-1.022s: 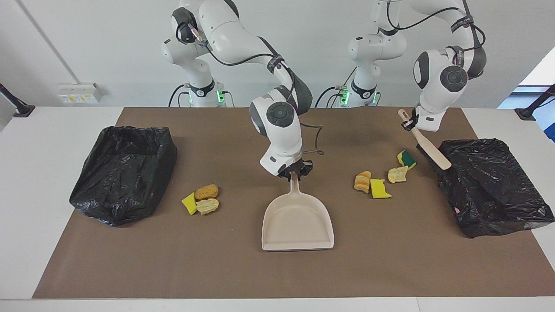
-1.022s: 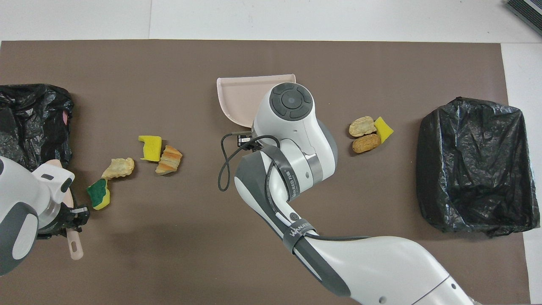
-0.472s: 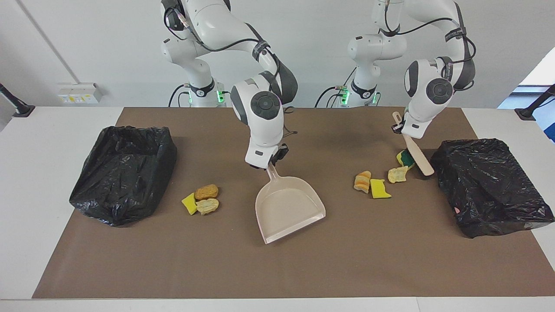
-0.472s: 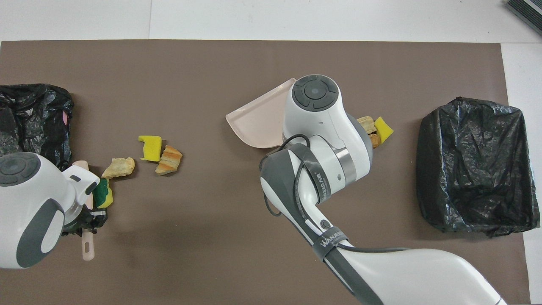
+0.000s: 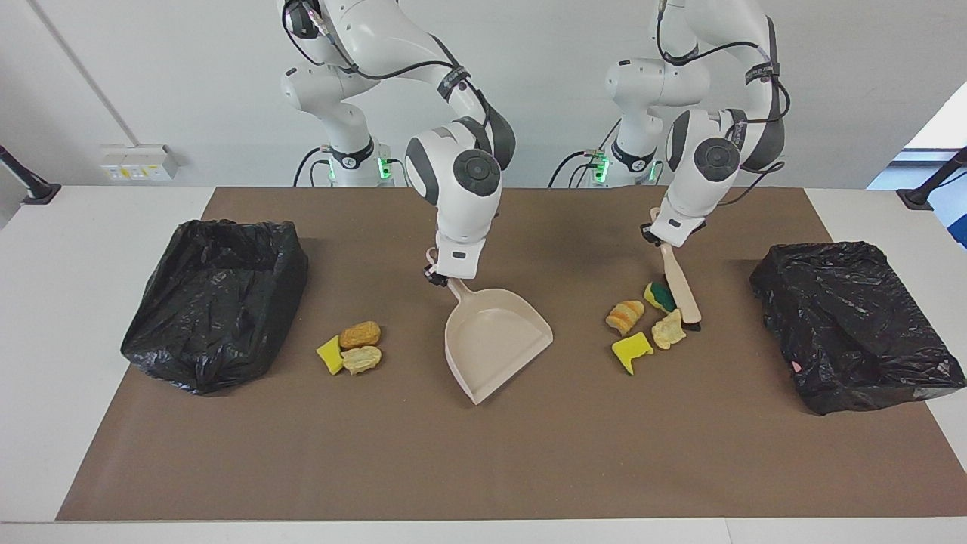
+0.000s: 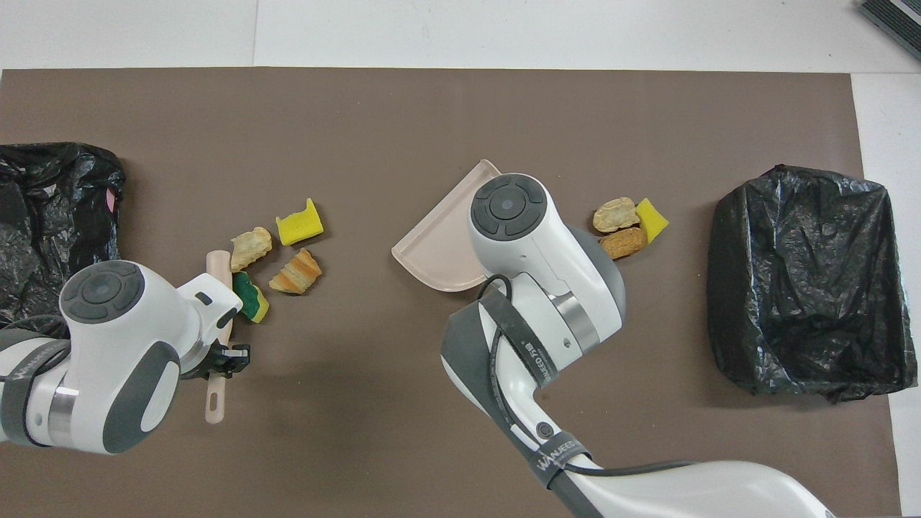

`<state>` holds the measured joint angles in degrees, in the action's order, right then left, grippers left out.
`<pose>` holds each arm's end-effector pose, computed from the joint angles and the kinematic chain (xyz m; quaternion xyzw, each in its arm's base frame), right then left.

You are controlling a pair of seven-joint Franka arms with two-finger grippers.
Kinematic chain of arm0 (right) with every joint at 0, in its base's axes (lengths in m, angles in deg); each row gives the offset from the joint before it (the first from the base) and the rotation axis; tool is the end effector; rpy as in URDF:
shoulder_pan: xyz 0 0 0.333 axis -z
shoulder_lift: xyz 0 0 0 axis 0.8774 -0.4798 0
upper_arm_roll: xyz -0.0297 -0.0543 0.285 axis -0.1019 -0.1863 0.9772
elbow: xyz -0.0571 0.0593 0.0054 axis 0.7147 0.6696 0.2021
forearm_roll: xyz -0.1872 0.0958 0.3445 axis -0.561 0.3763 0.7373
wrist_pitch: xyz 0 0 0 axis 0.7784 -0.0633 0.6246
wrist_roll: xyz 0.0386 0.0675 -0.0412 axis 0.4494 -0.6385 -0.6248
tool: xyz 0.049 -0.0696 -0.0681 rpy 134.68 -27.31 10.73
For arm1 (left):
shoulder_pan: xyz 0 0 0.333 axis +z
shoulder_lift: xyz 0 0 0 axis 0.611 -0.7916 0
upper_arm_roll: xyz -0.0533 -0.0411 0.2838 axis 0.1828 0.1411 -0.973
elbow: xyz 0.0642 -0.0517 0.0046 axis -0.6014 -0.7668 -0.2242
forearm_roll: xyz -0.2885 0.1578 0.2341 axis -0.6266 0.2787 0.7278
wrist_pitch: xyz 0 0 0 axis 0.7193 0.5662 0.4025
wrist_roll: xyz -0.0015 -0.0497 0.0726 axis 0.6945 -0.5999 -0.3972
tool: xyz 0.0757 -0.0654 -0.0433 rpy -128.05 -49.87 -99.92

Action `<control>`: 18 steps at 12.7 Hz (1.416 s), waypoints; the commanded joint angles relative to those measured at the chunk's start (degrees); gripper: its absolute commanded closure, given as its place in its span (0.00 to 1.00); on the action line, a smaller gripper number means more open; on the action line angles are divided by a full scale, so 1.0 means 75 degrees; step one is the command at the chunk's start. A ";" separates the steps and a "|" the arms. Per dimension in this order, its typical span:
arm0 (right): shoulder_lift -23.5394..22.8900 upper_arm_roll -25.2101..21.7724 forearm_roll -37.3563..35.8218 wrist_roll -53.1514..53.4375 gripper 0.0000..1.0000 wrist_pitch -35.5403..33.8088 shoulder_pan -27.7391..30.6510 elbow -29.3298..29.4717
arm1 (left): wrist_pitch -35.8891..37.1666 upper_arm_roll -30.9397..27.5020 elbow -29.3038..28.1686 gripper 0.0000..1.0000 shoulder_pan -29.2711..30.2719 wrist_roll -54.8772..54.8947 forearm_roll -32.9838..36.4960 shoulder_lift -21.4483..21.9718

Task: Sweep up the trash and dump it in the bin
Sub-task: 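Sweep the sponges and bread toward the dustpan with the left gripper's brush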

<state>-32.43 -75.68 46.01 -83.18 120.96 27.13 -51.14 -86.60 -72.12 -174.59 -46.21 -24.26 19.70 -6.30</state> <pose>0.5437 0.3189 0.3523 0.9251 0.3600 -0.1026 0.0642 0.4502 -0.0967 0.3188 -0.9902 -0.0237 0.1248 0.0589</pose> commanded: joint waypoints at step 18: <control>0.0592 0.0008 0.0863 -0.4521 1.00 0.0425 0.0049 -0.1167 | -0.0778 0.2684 0.1173 1.00 -0.0594 -0.0493 -0.1247 -0.1034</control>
<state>-29.93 -75.81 51.42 -116.39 123.25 27.06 -57.80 -94.50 -53.81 -166.93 -50.24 -27.94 10.89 -14.17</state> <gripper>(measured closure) 0.687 0.740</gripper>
